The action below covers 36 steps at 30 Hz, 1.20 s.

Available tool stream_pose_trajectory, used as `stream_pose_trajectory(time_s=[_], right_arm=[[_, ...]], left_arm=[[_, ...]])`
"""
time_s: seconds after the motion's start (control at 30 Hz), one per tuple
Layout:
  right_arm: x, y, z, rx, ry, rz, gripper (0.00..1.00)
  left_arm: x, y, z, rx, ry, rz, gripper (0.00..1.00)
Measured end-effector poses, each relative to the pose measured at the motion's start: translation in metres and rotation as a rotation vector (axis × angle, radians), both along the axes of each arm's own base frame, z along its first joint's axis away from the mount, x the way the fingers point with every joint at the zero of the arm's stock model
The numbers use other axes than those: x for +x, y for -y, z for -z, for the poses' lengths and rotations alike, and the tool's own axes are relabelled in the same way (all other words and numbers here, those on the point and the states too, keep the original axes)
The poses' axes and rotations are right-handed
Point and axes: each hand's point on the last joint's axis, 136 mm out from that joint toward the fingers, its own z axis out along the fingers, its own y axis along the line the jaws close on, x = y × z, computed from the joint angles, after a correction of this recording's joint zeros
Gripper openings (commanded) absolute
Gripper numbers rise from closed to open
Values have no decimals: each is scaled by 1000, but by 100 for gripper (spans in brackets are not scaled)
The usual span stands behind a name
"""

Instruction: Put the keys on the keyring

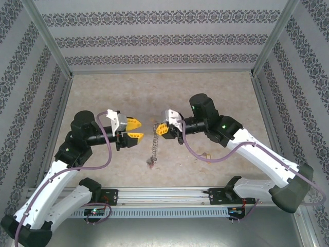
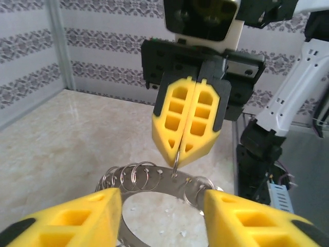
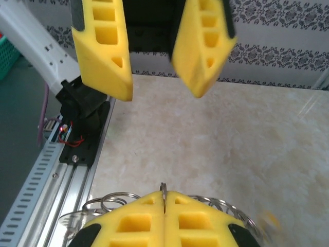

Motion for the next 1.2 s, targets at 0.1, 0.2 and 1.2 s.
stream_pose_trajectory(time_s=[0.1,0.2,1.2], right_arm=[[-3,3,7,-5,21,-10,0],[-3,3,7,-5,38,-16,0],[-6,-4,10,6,92,-29,0]], left_arm=[[-6,9,1,50,34,46,48],[-9,17,2,102,64,80,45],[3,44,38,275,66,100,23]])
